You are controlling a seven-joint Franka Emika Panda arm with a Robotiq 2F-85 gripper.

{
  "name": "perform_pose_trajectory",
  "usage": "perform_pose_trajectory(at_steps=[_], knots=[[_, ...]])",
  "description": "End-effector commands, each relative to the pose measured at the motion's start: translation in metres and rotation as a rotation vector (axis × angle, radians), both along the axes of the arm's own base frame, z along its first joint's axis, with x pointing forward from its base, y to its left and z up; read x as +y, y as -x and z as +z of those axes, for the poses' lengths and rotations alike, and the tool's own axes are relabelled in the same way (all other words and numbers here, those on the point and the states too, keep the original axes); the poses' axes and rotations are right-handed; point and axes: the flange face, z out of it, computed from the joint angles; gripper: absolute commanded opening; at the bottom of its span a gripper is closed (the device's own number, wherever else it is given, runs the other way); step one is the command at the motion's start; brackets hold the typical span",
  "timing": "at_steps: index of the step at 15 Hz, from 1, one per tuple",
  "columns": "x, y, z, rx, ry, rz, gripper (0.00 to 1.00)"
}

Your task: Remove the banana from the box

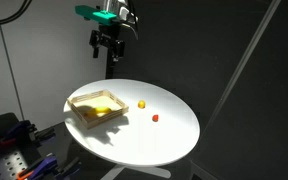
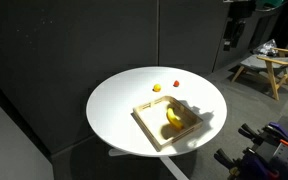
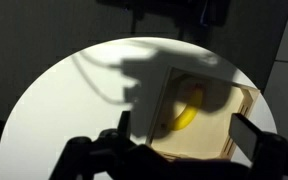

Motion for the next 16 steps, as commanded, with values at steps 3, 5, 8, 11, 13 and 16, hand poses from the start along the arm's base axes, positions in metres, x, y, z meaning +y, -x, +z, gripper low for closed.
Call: perform_pose_trajectory(at_steps=[3,5,8,11,13,16], knots=[[0.0,0.0,0.001,-0.001,0.0,0.0,1.0],[0.0,0.0,0.001,-0.001,0.0,0.0,1.0],[0.004,-0.007,-0.001,-0.029,0.032,-0.019,1.0],[0.012,-0.018,-0.007,-0.061,0.068,-0.034,1.0],[0.021,-0.025,-0.014,-0.079,0.096,-0.042,1.0],[0.038,-0.035,-0.025,-0.094,0.132,-0.049,1.0]])
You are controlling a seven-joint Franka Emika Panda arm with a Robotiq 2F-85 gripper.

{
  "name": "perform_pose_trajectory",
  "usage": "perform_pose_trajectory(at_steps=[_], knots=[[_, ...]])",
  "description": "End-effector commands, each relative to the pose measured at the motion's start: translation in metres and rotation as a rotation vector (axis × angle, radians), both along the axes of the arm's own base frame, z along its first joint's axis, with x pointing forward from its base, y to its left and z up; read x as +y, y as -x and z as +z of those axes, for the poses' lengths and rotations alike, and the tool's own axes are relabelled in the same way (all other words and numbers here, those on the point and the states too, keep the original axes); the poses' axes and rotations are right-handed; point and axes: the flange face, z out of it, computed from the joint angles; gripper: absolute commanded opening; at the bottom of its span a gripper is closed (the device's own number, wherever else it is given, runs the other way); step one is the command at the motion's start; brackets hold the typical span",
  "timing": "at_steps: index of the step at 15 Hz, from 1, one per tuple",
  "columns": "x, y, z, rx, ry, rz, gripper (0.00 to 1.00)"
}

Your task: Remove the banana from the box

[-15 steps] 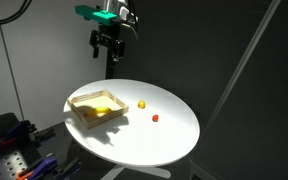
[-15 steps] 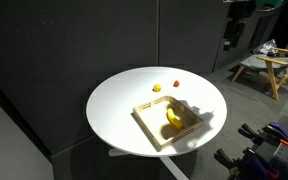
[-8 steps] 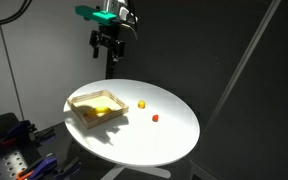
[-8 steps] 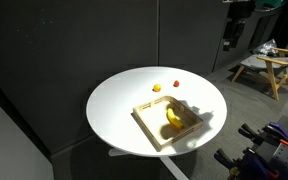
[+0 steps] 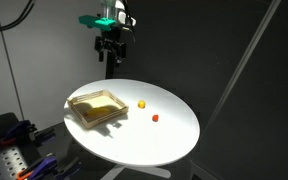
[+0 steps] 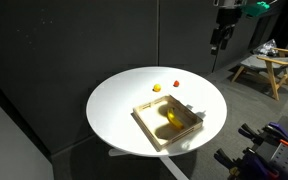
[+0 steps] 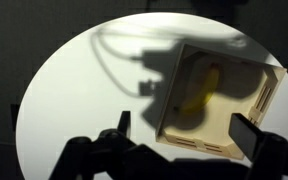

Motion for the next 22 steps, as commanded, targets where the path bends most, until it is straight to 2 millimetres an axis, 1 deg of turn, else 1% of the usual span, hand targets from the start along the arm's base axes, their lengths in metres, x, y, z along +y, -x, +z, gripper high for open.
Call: perform_pose_trajectory(at_steps=[1,5,11,15,22], knots=[[0.017,-0.011,-0.012,-0.025,0.055,-0.021,1.0],[0.038,-0.021,-0.039,-0.002,0.09,-0.064,1.0],[0.068,-0.03,-0.09,0.055,0.098,-0.209,1.0],[0.086,-0.039,-0.125,0.038,0.097,-0.227,1.0],[0.115,-0.053,-0.195,0.015,0.067,-0.21,1.0]])
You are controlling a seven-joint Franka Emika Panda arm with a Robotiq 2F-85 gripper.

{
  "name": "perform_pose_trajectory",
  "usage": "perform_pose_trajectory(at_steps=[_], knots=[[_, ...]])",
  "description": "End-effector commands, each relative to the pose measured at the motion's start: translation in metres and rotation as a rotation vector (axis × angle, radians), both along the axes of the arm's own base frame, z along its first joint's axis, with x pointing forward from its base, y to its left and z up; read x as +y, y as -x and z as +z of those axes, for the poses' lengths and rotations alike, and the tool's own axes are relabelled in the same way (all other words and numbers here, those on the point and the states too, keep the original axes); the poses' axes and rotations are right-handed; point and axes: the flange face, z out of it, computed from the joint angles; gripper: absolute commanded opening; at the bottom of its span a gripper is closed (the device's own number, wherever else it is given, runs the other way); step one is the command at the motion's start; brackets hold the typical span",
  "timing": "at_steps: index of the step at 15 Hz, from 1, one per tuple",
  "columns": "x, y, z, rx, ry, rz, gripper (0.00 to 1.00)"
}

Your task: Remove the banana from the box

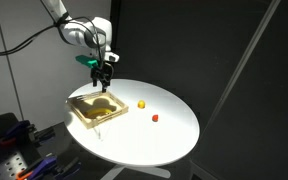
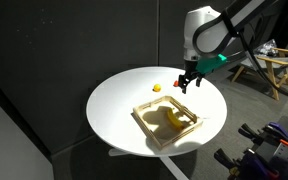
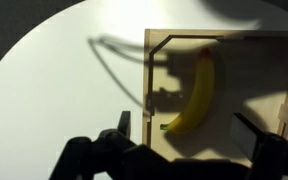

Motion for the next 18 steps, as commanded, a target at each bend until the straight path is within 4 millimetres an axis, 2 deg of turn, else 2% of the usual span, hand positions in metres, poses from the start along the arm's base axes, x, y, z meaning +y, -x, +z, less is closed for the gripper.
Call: perform_pose_trajectory(at_steps=[1,7,8,10,16,18], knots=[[0.014,-0.011,-0.027,-0.029,0.0,0.006,1.0],[0.033,-0.016,-0.063,-0.047,-0.014,0.02,1.0],[0.03,-0.008,-0.06,-0.038,-0.022,0.034,1.0],[0.033,-0.009,-0.066,-0.032,-0.02,0.035,1.0],[0.031,-0.013,-0.066,-0.046,-0.01,0.023,1.0],[0.029,-0.013,-0.073,-0.051,0.006,0.002,1.0]])
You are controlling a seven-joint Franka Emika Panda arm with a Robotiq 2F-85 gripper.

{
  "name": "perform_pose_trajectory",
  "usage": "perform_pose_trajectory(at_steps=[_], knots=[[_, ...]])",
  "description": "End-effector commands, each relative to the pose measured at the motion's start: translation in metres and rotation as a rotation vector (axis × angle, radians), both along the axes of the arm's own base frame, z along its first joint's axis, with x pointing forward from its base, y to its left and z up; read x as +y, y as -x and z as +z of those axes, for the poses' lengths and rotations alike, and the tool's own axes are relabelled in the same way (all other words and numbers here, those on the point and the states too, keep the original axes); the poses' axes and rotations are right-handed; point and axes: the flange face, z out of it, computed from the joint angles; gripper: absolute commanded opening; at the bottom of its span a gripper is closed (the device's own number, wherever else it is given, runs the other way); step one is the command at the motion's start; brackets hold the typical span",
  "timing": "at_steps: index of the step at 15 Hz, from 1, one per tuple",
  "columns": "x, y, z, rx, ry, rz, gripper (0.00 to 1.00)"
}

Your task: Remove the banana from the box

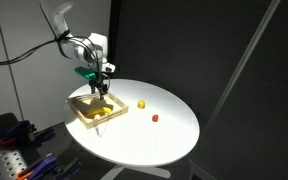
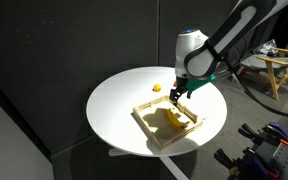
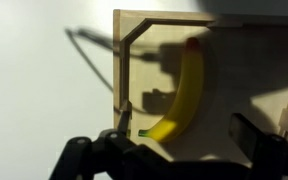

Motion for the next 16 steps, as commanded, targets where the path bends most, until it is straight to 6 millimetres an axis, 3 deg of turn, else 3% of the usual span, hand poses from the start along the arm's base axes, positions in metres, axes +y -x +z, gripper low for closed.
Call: perform_pose_trajectory(at_steps=[1,16], knots=[[-0.003,-0.003,-0.009,-0.018,0.027,-0.04,1.0],[0.011,-0.017,-0.055,-0.088,0.069,-0.2,1.0]])
